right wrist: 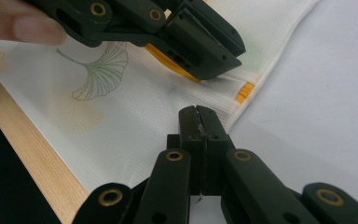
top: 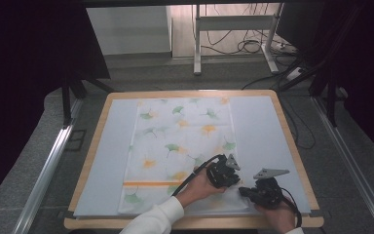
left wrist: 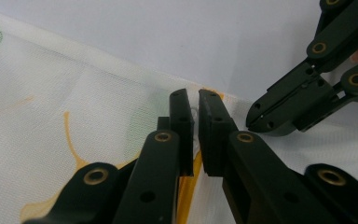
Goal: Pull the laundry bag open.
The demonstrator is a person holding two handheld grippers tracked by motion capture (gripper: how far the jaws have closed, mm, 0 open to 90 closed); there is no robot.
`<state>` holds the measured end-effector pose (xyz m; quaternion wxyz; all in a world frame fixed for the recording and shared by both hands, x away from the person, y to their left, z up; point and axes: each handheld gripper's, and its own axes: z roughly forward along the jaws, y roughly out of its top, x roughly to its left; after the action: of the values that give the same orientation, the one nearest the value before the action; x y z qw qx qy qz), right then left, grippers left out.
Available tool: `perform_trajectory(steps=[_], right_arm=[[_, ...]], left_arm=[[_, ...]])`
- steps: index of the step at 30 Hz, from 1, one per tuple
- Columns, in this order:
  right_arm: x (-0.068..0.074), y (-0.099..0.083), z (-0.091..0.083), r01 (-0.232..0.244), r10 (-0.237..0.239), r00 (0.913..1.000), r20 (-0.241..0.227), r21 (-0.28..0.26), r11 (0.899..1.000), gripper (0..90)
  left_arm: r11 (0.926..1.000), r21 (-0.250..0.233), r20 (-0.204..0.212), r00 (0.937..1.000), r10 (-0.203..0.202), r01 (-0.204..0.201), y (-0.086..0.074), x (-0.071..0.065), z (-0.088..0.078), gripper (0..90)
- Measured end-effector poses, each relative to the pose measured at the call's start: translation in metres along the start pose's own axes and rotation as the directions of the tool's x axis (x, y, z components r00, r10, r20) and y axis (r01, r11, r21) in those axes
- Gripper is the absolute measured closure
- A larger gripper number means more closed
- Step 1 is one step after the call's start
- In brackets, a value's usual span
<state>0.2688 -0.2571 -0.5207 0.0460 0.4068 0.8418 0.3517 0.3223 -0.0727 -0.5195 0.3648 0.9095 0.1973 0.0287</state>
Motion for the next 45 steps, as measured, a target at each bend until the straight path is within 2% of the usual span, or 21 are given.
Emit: perform_trajectory(steps=[13,25,29,45], right_arm=[[-0.001,0.000,0.000,-0.021,0.021,0.9997,-0.008,-0.004,1.000,90.0],[-0.002,-0.001,0.000,-0.025,0.025,0.9996,-0.013,-0.006,1.000,90.0],[-0.002,-0.001,0.000,-0.024,0.024,0.9996,-0.012,-0.007,1.000,90.0],[-0.002,0.000,0.000,-0.025,0.025,0.9996,-0.014,-0.005,1.000,90.0]], left_arm=[[0.9996,0.017,-0.019,0.9995,0.024,-0.023,-0.002,0.000,-0.003,85.4],[0.9999,0.010,-0.016,0.9999,0.005,-0.005,-0.011,0.004,-0.010,85.4],[0.9997,0.019,-0.021,0.9996,0.018,-0.018,-0.013,0.004,-0.013,85.4],[0.9992,0.033,-0.027,0.9993,0.024,-0.023,-0.019,0.006,-0.020,85.4]])
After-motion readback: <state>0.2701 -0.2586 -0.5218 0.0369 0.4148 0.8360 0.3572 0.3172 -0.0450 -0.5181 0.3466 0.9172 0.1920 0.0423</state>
